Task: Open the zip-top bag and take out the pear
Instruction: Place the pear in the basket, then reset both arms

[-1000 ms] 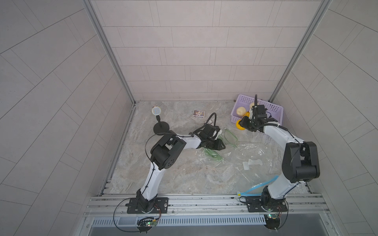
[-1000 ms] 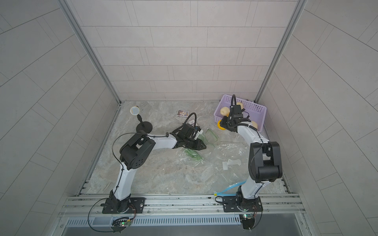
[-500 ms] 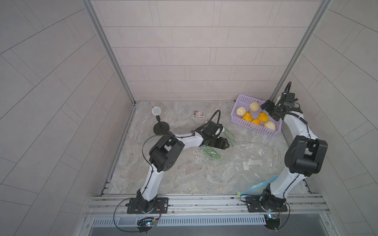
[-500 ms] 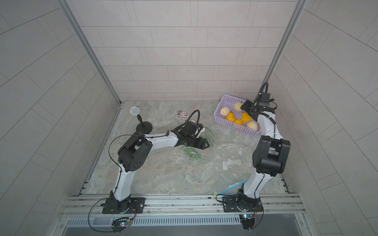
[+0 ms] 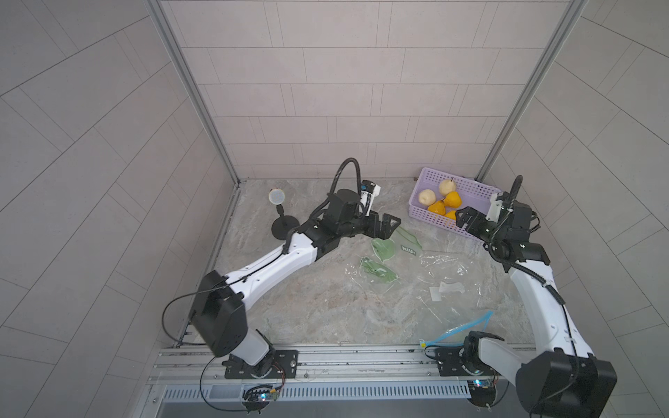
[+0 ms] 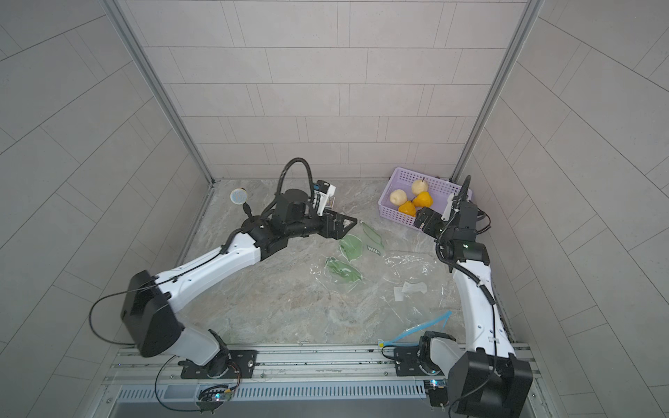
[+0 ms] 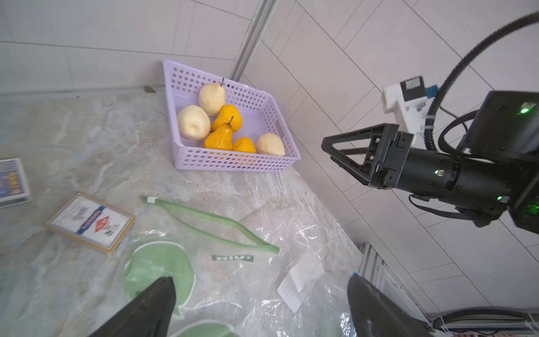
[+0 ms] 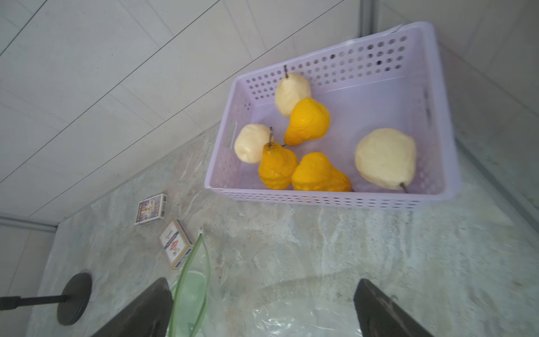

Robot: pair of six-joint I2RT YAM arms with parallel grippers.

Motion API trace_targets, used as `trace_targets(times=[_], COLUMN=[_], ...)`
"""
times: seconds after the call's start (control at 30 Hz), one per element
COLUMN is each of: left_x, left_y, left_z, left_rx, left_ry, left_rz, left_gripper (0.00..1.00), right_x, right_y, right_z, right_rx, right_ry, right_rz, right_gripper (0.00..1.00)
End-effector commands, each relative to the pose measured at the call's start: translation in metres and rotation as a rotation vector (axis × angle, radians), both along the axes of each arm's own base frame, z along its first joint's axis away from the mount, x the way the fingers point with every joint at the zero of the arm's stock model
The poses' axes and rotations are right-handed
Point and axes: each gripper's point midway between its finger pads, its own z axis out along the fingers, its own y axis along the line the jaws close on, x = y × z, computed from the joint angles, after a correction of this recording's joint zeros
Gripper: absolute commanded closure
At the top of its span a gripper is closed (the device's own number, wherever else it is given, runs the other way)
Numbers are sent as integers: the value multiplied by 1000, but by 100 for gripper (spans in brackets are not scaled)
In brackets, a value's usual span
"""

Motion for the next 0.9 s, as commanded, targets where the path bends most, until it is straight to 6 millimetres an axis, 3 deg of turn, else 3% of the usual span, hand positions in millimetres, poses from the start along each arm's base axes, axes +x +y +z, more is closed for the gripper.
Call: trace_targets(times=[0.0,0.1,0.17,0.37,0.43,0.6,0.67,0.77,0.87], left_x=[-4,-25,-31,-25,-17,7,11,19,14], left_y=[40,89,127,231,260,338,353,354,361], left_z=[-36,-65,-74,-91,-97,-122,-124,-116,-147], left_rx=[97,187,204,280,294,389,372,379,535], left_ry=[-47,-99,-153,-266,-284,-249,-234,-304,-273], left_rz=[113,217,355,795,900,1113,1155,1130,1096], left_gripper=[0,0,0,0,0,0,0,0,0], right_x=[-13,-25,-35,-53,-51,-39,-34,-21,-9], right_y=[-2,36,46,18,9,11,12,19,27], right_z=[-42,-54,-61,-75,-75,-86,-95,-109,-110], right_rx=[32,-109,-236,-493,-557,-594,-600,-593,-602], right_ry=[76,81,80,84,36,-129,-100,-113,-147], right_rz=[-17,95,107,1,-38,-45,-34,3,44], right_gripper=[0,0,0,0,0,0,0,0,0])
